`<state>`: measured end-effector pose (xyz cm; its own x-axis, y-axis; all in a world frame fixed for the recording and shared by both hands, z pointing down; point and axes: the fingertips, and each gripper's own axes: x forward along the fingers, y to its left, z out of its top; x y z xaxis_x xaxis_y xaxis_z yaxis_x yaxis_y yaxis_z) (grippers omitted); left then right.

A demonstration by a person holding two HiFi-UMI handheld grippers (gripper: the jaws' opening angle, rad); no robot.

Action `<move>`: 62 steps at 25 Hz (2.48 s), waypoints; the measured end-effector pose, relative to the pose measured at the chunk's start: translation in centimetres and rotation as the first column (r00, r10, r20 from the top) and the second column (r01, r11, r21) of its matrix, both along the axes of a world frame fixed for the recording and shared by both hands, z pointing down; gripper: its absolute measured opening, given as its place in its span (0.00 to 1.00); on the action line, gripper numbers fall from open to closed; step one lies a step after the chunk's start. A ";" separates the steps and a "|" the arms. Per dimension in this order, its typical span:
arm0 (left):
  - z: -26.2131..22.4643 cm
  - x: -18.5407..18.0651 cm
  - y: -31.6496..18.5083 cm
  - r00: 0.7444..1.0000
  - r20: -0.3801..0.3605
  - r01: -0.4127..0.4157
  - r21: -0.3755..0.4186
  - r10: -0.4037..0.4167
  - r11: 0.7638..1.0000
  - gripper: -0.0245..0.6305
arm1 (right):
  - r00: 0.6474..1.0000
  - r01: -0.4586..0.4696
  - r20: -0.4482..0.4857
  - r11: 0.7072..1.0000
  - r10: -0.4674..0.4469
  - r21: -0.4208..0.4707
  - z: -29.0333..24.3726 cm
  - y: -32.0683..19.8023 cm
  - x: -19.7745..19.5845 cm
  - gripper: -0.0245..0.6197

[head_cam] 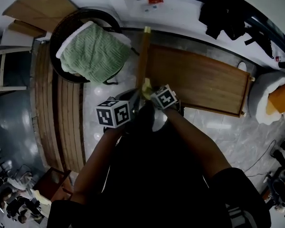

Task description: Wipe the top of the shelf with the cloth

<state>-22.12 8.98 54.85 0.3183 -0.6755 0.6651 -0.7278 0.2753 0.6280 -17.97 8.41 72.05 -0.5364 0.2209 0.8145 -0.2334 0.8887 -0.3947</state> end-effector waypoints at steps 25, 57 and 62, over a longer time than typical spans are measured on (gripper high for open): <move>3.5 21.0 -8.3 0.946 -0.086 -0.315 -0.018 0.313 0.949 0.06 | 0.958 -0.241 -0.124 0.962 0.257 0.125 -0.6 -9.8 25.1 0.11; -3.1 30.3 -16.3 0.942 -0.002 -0.331 0.139 0.334 0.933 0.06 | 0.679 -0.630 0.531 0.774 0.507 0.067 -21.9 -26.2 38.3 0.11; -10.4 28.3 -17.8 0.945 0.001 -0.302 0.393 0.328 0.868 0.06 | 0.462 -0.440 0.876 0.893 0.139 0.090 -40.7 -25.0 34.0 0.11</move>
<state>6.20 -8.79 44.48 0.5897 -0.7297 0.3460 -0.6903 -0.2330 0.6850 15.99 -16.61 31.32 -0.9721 -0.2256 -0.0642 -0.1953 0.9300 -0.3114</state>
